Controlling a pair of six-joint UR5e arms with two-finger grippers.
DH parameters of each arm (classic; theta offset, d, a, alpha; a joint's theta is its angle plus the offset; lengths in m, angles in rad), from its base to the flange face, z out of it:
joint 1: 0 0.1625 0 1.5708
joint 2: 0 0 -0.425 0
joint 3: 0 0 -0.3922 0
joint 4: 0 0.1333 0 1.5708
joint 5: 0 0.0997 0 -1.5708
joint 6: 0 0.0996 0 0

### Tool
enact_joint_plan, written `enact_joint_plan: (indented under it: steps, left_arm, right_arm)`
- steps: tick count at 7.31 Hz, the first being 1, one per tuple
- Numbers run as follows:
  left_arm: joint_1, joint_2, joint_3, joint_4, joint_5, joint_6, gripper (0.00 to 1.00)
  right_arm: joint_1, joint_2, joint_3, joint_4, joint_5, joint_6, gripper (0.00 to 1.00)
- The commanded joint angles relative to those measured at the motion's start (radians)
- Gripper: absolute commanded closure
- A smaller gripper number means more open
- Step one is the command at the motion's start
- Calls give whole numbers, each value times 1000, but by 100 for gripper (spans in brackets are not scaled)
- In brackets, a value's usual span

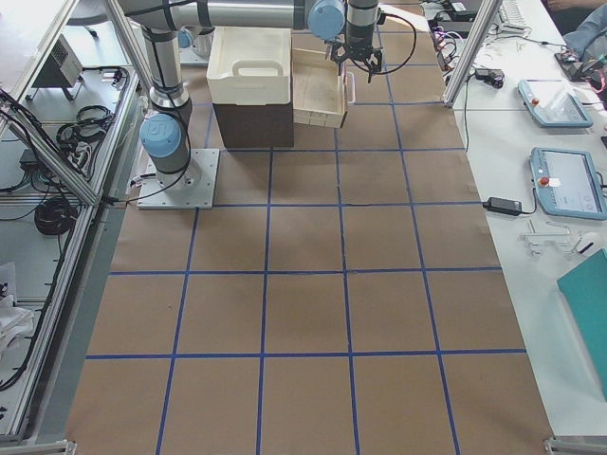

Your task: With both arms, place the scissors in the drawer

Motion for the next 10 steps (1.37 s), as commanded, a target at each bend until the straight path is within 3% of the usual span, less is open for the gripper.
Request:
enact_joint_plan:
  steps: [1, 2, 6, 8, 10]
  left_arm:
    - [-25, -9, -40, 15, -17, -22, 100]
    - [-35, -9, -49, 15, -21, -56, 100]
    - [-91, -57, -55, 79, -48, -62, 100]
    - [-94, -63, -83, 79, -46, -62, 100]
    - [-96, -74, -89, 94, -46, -54, 100]
  right_arm:
    - [-28, -80, 45, 37, 1, 369, 0]
    - [-27, -91, 45, 62, -5, 582, 0]
    - [-30, -104, 43, 194, -11, 983, 0]
    - [-24, -126, 42, 177, 4, 1012, 0]
    - [-15, -224, 49, 182, 9, 1048, 0]
